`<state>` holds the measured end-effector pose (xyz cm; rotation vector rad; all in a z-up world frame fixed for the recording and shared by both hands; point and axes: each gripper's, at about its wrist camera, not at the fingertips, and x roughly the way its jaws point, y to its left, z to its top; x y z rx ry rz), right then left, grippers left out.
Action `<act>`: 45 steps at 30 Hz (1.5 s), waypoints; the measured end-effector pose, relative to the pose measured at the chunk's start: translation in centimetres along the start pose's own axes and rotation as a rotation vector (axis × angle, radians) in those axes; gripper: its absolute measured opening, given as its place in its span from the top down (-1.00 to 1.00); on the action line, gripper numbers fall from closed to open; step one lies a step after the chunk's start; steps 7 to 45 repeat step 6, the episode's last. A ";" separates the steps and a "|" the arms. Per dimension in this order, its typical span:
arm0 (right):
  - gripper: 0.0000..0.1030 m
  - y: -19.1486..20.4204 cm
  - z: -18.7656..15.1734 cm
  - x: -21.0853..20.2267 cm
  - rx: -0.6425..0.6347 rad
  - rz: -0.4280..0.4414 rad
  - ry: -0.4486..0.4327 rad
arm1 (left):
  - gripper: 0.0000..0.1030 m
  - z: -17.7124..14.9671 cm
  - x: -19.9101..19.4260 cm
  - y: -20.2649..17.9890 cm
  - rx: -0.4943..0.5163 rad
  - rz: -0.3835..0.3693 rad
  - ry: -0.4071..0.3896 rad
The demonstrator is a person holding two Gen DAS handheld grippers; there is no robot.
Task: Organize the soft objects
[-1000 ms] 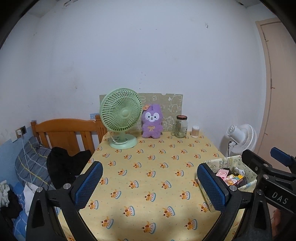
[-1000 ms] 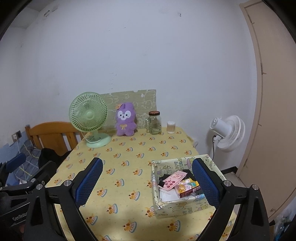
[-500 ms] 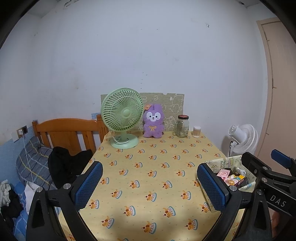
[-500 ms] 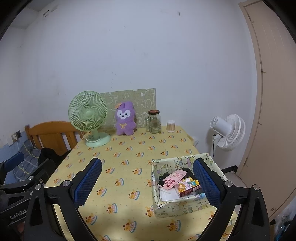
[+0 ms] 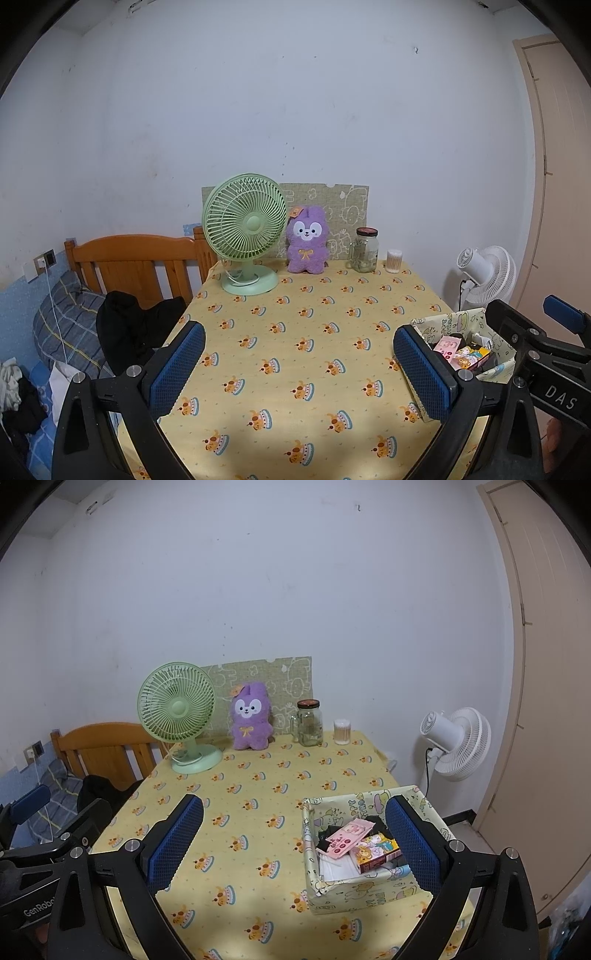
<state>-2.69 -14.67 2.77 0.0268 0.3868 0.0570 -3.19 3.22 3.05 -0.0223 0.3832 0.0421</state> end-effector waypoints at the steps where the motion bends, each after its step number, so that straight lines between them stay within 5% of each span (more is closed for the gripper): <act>1: -0.95 0.0 0.0 0.0 -0.001 -0.001 0.001 | -1.00 0.0 0.1 0.0 0.000 -0.002 0.000; 45: -0.95 0.1 0.2 0.1 -0.011 -0.012 -0.001 | -1.00 -0.1 0.5 0.2 -0.002 -0.011 0.001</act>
